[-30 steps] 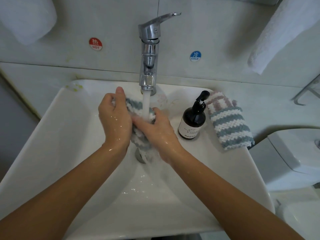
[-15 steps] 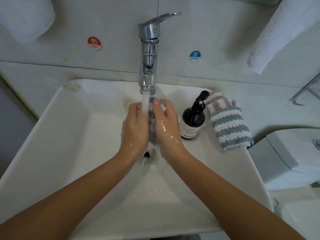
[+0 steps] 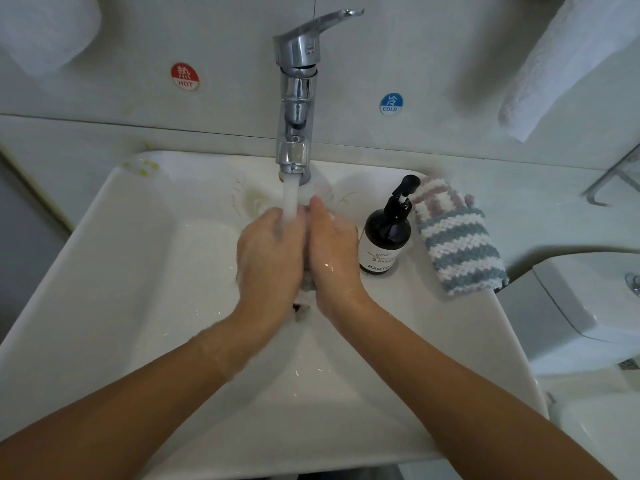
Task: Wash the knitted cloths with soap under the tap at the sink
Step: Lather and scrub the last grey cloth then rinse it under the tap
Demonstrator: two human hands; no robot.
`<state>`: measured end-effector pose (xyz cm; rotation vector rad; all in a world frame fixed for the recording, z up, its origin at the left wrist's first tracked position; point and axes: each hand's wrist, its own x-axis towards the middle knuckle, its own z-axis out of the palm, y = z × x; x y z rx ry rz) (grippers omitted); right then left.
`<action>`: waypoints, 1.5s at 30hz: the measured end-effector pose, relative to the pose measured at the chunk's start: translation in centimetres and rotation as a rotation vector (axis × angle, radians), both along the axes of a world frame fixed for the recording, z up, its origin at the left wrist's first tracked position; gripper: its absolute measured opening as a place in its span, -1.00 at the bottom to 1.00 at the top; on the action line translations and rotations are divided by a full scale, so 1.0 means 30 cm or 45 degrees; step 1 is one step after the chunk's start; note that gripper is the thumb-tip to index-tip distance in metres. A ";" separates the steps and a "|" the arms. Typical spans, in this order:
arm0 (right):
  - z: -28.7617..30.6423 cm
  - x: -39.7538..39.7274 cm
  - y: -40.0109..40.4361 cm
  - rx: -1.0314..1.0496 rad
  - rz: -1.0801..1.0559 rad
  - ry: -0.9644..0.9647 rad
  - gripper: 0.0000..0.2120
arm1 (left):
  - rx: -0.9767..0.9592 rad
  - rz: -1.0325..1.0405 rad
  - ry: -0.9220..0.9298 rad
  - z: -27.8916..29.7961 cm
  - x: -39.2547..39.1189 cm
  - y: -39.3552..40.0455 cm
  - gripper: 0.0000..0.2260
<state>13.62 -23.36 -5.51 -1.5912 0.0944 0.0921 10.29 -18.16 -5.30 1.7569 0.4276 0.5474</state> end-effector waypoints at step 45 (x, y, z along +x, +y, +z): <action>0.046 -0.021 -0.028 -0.151 0.059 -0.320 -0.81 | -0.060 -0.131 -0.032 0.026 0.004 0.014 -0.85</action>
